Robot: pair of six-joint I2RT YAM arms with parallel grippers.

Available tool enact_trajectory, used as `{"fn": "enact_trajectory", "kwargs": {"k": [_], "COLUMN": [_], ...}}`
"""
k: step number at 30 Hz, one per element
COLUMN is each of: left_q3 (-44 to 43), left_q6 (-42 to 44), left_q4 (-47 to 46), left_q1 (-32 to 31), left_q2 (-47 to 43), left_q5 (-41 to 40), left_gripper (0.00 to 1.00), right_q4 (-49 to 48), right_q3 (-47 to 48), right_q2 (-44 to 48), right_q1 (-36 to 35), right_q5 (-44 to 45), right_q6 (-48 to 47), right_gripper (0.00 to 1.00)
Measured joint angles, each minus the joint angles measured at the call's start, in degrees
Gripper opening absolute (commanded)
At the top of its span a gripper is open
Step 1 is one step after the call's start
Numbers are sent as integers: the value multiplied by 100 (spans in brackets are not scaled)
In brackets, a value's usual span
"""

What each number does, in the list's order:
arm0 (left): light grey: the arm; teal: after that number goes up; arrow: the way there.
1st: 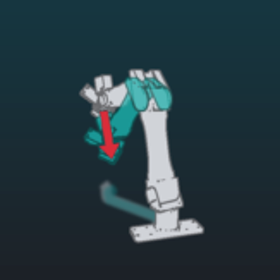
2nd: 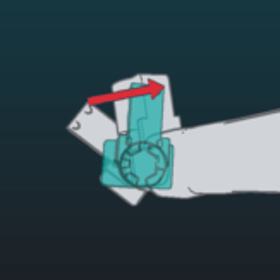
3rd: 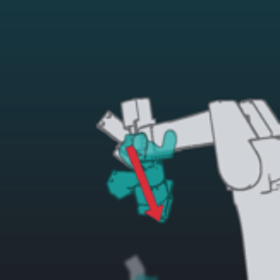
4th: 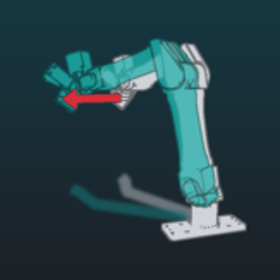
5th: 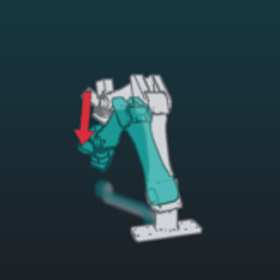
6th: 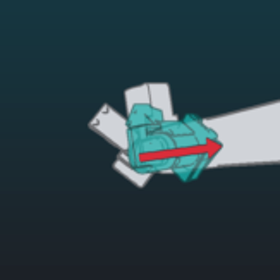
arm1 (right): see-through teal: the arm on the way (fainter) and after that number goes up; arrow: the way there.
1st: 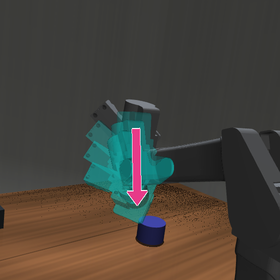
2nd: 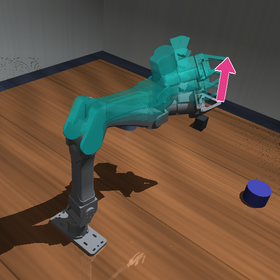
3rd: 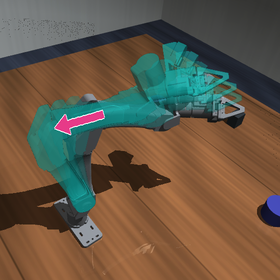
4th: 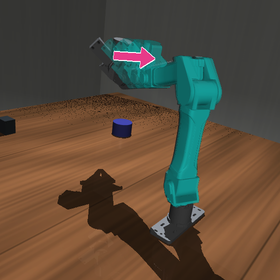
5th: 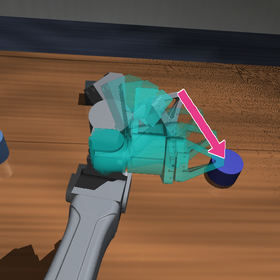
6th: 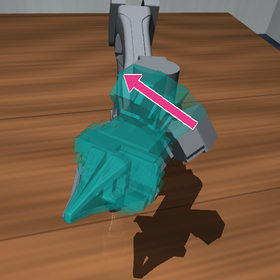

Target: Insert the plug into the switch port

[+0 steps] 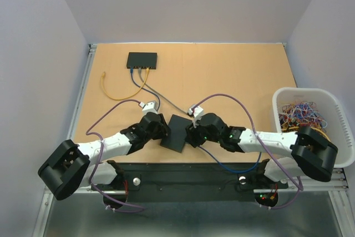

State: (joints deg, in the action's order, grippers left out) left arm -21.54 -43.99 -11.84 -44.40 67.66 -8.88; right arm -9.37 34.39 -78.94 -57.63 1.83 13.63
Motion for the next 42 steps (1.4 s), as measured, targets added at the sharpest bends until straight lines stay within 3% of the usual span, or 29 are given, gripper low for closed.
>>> {"fn": "enact_trajectory", "kwargs": {"k": [7,20,26,31,42], "left_q3": [0,0,0,0,-68], "left_q6": [72,157,177,205,190], "left_q4": [262,289,286,245,-57], "left_q1": [219,365,376,400,402], "left_q2": [-175,-195,-195,-166,127], "left_q5": [63,166,203,243,485], "left_gripper": [49,49,48,48,45], "right_q4": [37,168,170,168,184], "right_q3": [-184,-184,-184,-184,-118], "right_q2": [470,-374,-374,-374,-455], "right_q1": [-15,-17,-33,-96,-133], "right_q5": [66,55,7,-50,-4], "right_q6": [442,721,776,765,756], "right_gripper": [51,44,24,13,10]}}
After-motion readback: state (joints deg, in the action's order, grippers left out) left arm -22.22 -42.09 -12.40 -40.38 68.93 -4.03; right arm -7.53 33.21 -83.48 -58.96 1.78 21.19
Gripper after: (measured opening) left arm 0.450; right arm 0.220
